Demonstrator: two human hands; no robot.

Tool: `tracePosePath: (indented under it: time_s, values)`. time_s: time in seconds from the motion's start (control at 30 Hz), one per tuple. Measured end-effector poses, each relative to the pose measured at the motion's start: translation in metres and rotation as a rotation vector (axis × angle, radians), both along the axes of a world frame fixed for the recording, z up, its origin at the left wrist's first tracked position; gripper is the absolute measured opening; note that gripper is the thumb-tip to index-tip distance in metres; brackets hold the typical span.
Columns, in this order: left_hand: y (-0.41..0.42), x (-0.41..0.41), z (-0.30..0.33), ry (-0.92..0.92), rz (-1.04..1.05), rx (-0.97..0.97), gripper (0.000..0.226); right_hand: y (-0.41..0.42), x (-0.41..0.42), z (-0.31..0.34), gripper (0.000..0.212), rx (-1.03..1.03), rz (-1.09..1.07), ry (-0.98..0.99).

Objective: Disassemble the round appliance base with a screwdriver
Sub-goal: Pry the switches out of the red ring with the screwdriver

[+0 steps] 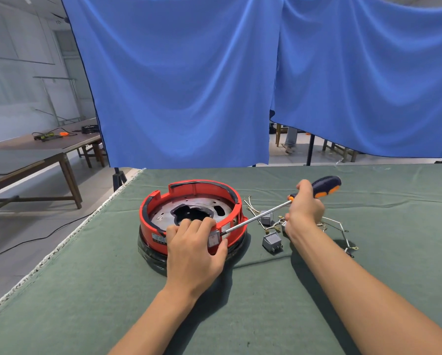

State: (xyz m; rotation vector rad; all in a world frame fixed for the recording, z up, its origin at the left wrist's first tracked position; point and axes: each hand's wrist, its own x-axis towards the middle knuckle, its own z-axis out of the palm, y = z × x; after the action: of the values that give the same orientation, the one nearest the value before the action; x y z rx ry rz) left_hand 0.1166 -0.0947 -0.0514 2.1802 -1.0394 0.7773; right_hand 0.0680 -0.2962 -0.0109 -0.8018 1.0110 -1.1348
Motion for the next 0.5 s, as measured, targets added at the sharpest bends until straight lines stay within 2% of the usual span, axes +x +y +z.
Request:
tracePosePath:
  time_s: [0.2,0.5]
  values:
    - [0.001,0.001,-0.002,-0.034,-0.063,-0.036,0.027,-0.008,0.028,0.023,0.022,-0.121,0.181,0.102]
    - [0.002,0.004,-0.002,-0.036,-0.052,0.021,0.028,-0.008,0.034,0.034,0.019,-0.19,0.219,0.174]
